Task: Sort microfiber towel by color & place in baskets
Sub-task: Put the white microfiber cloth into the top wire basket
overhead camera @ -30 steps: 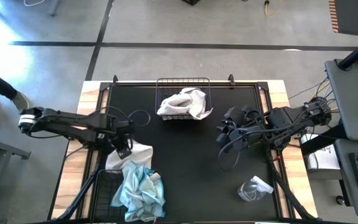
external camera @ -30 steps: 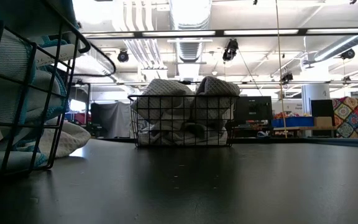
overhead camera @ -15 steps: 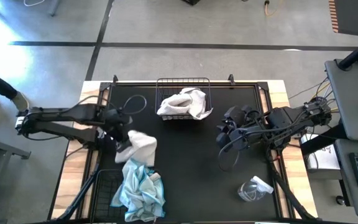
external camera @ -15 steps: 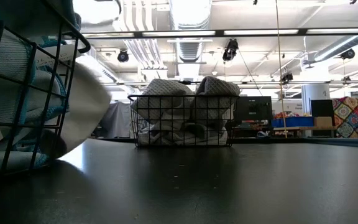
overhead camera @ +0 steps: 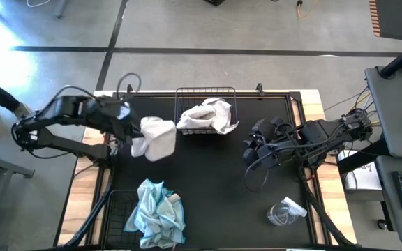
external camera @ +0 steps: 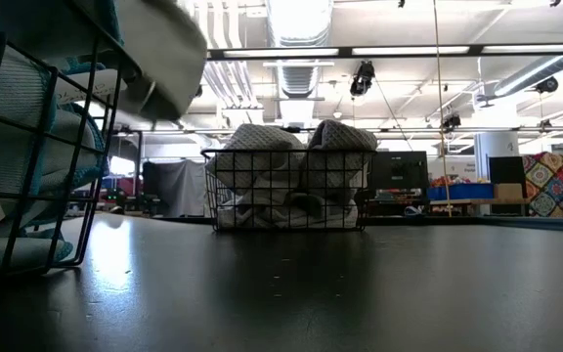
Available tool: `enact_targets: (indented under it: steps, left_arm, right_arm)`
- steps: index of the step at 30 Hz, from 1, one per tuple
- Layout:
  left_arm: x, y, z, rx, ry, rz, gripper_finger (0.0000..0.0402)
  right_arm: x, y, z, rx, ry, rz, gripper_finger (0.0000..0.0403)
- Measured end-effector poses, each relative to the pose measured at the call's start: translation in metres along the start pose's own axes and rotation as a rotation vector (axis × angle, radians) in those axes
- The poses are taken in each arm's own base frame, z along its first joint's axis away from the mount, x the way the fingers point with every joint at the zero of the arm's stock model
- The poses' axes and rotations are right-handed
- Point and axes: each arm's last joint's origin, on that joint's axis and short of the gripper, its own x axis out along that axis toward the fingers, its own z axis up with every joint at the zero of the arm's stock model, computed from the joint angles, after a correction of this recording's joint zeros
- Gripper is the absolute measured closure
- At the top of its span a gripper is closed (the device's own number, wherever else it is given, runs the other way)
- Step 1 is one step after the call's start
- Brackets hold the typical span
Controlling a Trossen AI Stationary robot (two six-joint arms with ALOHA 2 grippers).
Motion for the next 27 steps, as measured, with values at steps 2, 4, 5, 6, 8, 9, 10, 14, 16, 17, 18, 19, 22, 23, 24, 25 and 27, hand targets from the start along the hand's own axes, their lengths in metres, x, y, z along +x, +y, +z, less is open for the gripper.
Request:
enact_targets:
  steps: [2,4,5,6,8,9,10,14,16,17,18,19,22,23,24,25,27]
  left_arm:
    - [-0.01,-0.002,0.004,0.017,-0.035,-0.014,0.0399]
    - [-0.018,-0.003,0.008,0.031,-0.071,-0.014,0.0399]
    - [-0.022,-0.003,0.009,0.034,-0.086,-0.013,0.0399]
    - [-0.025,-0.003,0.01,0.034,-0.099,-0.013,0.0399]
    - [-0.03,-0.003,0.012,0.038,-0.123,-0.005,0.0399]
    - [-0.033,-0.004,0.012,0.043,-0.132,-0.005,0.0399]
    - [-0.035,-0.004,0.013,0.051,-0.139,-0.006,0.0399]
    - [-0.041,-0.006,0.017,0.083,-0.183,-0.019,0.0399]
    - [-0.042,-0.007,0.02,0.1,-0.211,-0.027,0.0399]
    - [-0.043,-0.007,0.021,0.11,-0.227,-0.031,0.0399]
    - [-0.045,-0.008,0.023,0.119,-0.243,-0.036,0.0399]
    - [-0.046,-0.009,0.025,0.128,-0.262,-0.04,0.0399]
    - [-0.05,-0.012,0.032,0.159,-0.328,-0.056,0.0399]
    - [-0.051,-0.013,0.035,0.172,-0.347,-0.059,0.0399]
    - [-0.052,-0.014,0.038,0.185,-0.361,-0.061,0.0399]
    - [-0.054,-0.015,0.04,0.196,-0.374,-0.063,0.0399]
    - [-0.057,-0.017,0.045,0.212,-0.399,-0.066,0.0399]
  right_arm:
    - [0.0,0.0,0.0,0.0,0.0,0.0,0.0257]
    - [0.0,0.0,0.0,0.0,0.0,0.0,0.0257]
    - [0.0,0.0,0.0,0.0,0.0,0.0,0.0257]
    - [0.0,0.0,0.0,0.0,0.0,0.0,0.0257]
    - [0.0,0.0,0.0,-0.001,0.0,0.0,0.0257]
    - [0.0,0.0,0.0,-0.003,0.0,0.0,0.0257]
    - [0.0,0.0,0.0,-0.003,0.0,0.0,0.0257]
    - [0.0,0.0,0.0,-0.003,-0.001,-0.001,0.0257]
    - [0.0,0.0,0.0,-0.003,-0.002,-0.001,0.0257]
    - [0.0,0.0,0.0,-0.003,-0.002,-0.001,0.0257]
    - [0.0,0.0,0.0,-0.003,-0.002,-0.001,0.0257]
    - [0.0,0.0,0.0,-0.003,-0.002,-0.002,0.0257]
    - [0.0,0.0,0.001,-0.004,-0.02,-0.014,0.0257]
    - [0.0,-0.001,0.001,-0.004,-0.025,-0.018,0.0257]
    - [0.0,-0.001,0.001,-0.003,-0.026,-0.019,0.0257]
    - [0.0,-0.001,0.001,-0.004,-0.028,-0.02,0.0257]
    - [0.0,-0.001,0.001,-0.003,-0.028,-0.02,0.0257]
